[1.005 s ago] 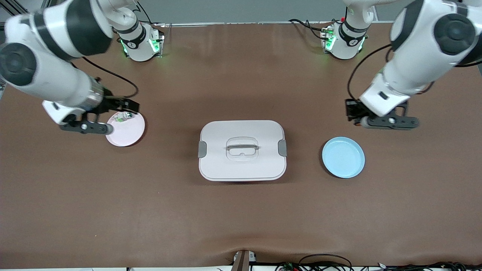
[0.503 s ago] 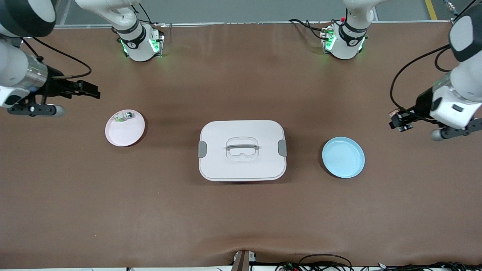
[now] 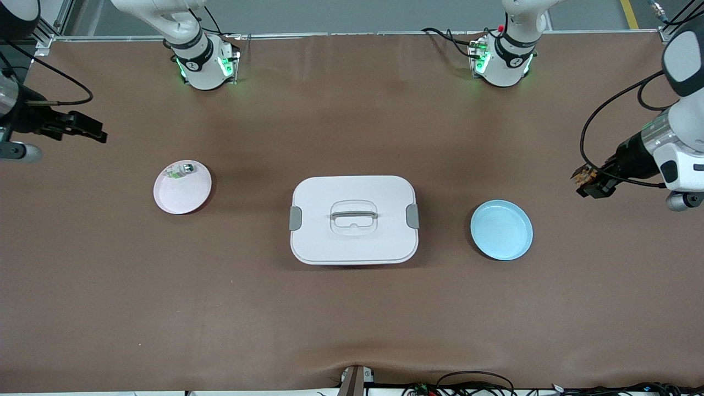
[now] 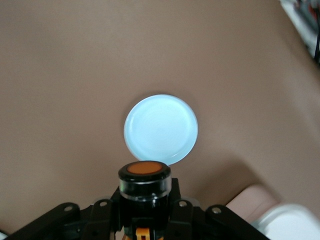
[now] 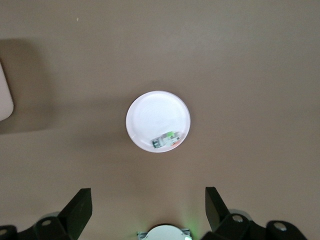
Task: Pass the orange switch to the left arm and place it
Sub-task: 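Carry the switch with the left gripper while the right gripper retracts, then lower the switch onto the light-blue plate with the left gripper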
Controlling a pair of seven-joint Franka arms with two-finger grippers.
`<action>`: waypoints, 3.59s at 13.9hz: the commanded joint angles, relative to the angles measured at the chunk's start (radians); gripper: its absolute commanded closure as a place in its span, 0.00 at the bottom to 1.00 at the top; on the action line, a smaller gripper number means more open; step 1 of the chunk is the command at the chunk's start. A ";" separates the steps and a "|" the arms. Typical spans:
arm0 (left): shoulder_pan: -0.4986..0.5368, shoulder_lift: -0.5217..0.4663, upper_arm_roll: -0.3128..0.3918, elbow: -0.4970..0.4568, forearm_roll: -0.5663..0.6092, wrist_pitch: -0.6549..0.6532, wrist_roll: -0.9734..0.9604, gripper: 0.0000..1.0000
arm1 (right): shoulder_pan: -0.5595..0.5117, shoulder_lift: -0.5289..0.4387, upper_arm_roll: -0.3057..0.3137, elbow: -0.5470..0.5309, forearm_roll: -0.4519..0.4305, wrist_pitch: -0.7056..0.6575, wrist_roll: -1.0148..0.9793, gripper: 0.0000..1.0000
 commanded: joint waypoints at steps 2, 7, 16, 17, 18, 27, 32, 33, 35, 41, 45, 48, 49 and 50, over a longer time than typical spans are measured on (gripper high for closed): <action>0.006 -0.110 -0.022 -0.193 -0.014 0.155 -0.249 1.00 | -0.019 -0.002 0.016 0.062 -0.060 0.001 -0.030 0.00; 0.004 -0.113 -0.054 -0.282 0.001 0.210 -0.516 1.00 | -0.061 -0.011 0.016 0.070 -0.065 0.004 -0.110 0.00; 0.000 0.029 -0.077 -0.422 0.176 0.351 -0.706 1.00 | -0.084 -0.150 0.016 -0.128 0.035 0.151 -0.047 0.00; -0.002 0.052 -0.077 -0.422 0.194 0.373 -0.729 1.00 | -0.084 -0.152 0.017 -0.130 0.035 0.153 -0.047 0.00; -0.002 0.075 -0.077 -0.420 0.222 0.391 -0.755 1.00 | -0.082 -0.150 0.019 -0.128 0.034 0.151 -0.044 0.00; -0.031 0.285 -0.077 -0.322 0.288 0.456 -0.800 1.00 | -0.073 -0.082 0.036 0.005 0.031 0.090 0.047 0.00; -0.042 0.417 -0.076 -0.264 0.490 0.494 -0.979 1.00 | -0.073 0.023 0.036 0.132 0.021 0.059 0.045 0.00; -0.042 0.433 -0.076 -0.264 0.518 0.496 -1.004 1.00 | -0.072 0.040 0.036 0.154 0.020 0.055 0.047 0.00; -0.042 0.457 -0.076 -0.262 0.549 0.502 -1.024 1.00 | -0.072 0.064 0.036 0.183 0.020 0.055 0.047 0.00; -0.040 0.486 -0.069 -0.262 0.575 0.539 -1.024 1.00 | -0.072 0.077 0.036 0.186 0.002 0.056 0.037 0.00; -0.039 0.506 -0.069 -0.262 0.603 0.563 -1.024 1.00 | -0.075 0.080 0.036 0.186 -0.005 0.061 0.033 0.00; -0.034 0.509 -0.069 -0.262 0.607 0.571 -1.024 1.00 | -0.073 0.080 0.036 0.185 -0.005 0.061 0.040 0.00; -0.029 0.509 -0.069 -0.264 0.618 0.572 -1.024 1.00 | -0.072 0.080 0.036 0.185 -0.006 0.061 0.042 0.00; -0.025 0.509 -0.069 -0.264 0.619 0.574 -1.024 0.96 | -0.072 0.080 0.036 0.185 -0.005 0.061 0.042 0.00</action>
